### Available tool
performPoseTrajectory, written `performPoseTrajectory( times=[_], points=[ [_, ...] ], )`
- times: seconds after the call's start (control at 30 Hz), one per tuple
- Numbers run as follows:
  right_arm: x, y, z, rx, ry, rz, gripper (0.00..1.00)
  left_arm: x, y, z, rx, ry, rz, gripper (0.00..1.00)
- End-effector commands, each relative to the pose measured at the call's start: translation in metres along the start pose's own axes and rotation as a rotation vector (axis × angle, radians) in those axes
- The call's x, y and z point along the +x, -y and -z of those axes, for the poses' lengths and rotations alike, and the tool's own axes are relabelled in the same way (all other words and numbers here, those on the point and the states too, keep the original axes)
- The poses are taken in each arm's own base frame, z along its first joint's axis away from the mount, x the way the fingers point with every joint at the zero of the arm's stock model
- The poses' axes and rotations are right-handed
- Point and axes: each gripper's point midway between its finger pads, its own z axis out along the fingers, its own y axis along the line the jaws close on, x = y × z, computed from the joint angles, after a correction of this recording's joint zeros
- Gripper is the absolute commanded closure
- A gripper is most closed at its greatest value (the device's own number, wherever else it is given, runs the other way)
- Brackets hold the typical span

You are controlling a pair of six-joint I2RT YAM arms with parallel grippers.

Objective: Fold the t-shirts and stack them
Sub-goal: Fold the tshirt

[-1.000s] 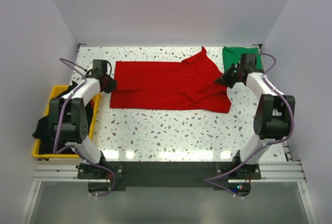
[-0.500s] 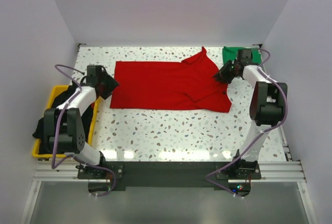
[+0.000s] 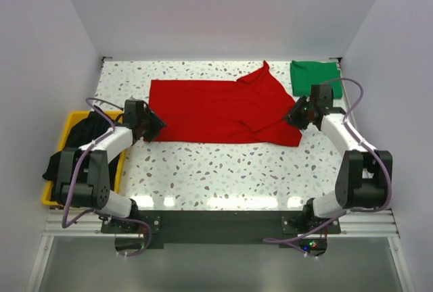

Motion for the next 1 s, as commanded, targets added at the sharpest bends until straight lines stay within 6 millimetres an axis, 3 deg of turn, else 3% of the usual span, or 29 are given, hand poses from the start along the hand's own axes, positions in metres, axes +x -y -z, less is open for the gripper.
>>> performPoseTrajectory(
  times=[0.0,0.2,0.53,0.87,0.93,0.97],
  points=[
    [-0.008,0.037,0.002,0.139,0.109,0.03,0.68,-0.012,0.016,0.007,0.084,0.066,0.039,0.45],
    [-0.005,0.066,-0.013,0.232,0.084,0.098,0.68,-0.022,0.036,0.001,0.122,0.061,0.032,0.48],
    [0.009,0.087,-0.026,0.289,0.042,0.113,0.68,-0.011,0.021,-0.012,0.058,0.009,0.012,0.48],
    [0.018,0.087,-0.03,0.274,0.012,0.109,0.68,-0.003,0.007,-0.022,0.0,-0.023,0.021,0.48],
    [0.016,0.084,-0.029,0.266,0.014,0.112,0.72,-0.001,0.003,-0.024,-0.013,-0.031,0.022,0.48],
    [0.013,0.082,-0.028,0.264,0.018,0.113,0.8,-0.001,0.001,-0.025,-0.024,-0.027,0.022,0.48]
  ],
)
